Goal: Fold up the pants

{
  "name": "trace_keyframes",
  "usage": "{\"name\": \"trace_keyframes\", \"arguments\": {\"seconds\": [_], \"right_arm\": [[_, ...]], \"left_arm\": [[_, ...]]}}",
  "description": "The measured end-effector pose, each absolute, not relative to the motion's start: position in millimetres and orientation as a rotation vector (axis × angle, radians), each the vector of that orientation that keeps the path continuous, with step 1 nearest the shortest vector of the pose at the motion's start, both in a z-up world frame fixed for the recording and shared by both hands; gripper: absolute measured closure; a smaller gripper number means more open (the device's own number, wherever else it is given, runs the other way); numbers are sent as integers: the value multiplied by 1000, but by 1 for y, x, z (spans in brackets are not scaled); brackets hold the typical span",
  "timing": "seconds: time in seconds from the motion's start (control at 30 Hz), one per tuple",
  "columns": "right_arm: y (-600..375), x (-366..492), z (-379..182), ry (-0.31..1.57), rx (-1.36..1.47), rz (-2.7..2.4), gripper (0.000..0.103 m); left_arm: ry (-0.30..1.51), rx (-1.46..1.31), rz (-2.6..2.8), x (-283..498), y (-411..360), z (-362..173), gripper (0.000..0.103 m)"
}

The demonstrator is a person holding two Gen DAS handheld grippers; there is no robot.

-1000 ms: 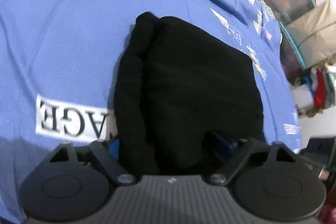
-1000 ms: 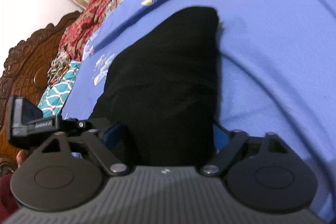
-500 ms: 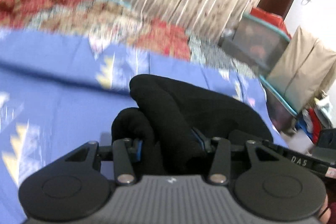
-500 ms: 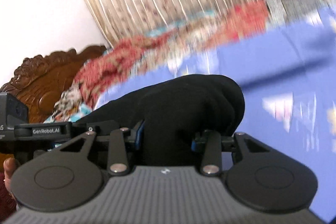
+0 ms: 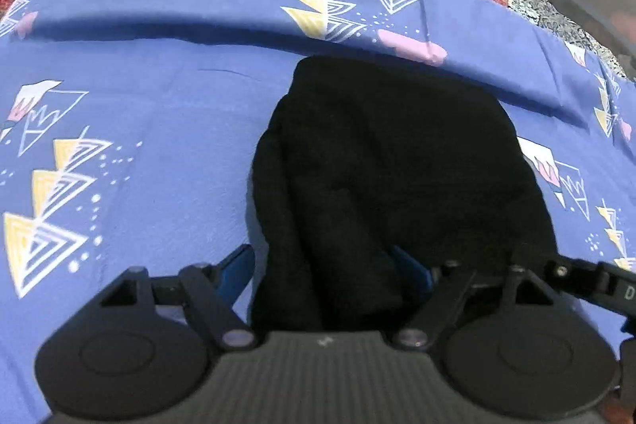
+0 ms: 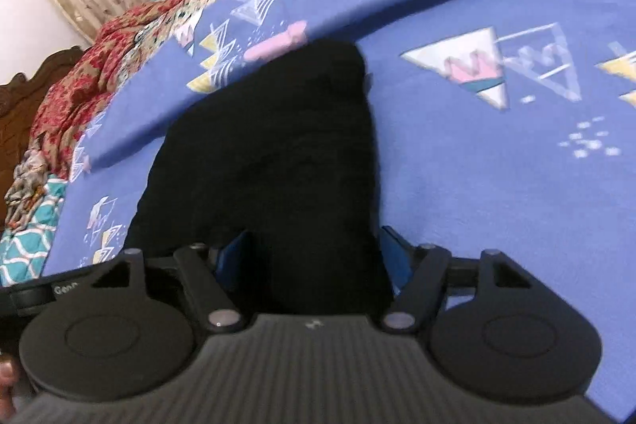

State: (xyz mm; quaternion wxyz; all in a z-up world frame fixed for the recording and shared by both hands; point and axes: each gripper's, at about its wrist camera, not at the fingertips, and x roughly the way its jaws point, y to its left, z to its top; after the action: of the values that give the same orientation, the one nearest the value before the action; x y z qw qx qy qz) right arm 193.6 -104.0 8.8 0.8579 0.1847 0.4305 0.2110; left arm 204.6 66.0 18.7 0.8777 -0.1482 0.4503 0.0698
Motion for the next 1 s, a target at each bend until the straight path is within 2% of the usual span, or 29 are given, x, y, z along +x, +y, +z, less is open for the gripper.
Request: {"name": "trace_keyframes", "arguments": {"seconds": [0.37, 0.5, 0.57, 0.73, 1.0], "right_arm": [[-119, 102, 32, 842, 427, 430, 29], [-116, 58, 37, 848, 405, 439, 25], [-115, 36, 38, 859, 392, 442, 24], [-110, -2, 40, 887, 362, 465, 21], [-101, -12, 45, 881, 356, 488, 17]], "left_arm": [[943, -240, 150, 114, 40, 52, 25], [905, -167, 204, 72, 27, 64, 4], [877, -136, 236, 54, 20, 69, 1], [861, -91, 275, 20, 10, 74, 0], [864, -44, 289, -10, -2, 77, 0]]}}
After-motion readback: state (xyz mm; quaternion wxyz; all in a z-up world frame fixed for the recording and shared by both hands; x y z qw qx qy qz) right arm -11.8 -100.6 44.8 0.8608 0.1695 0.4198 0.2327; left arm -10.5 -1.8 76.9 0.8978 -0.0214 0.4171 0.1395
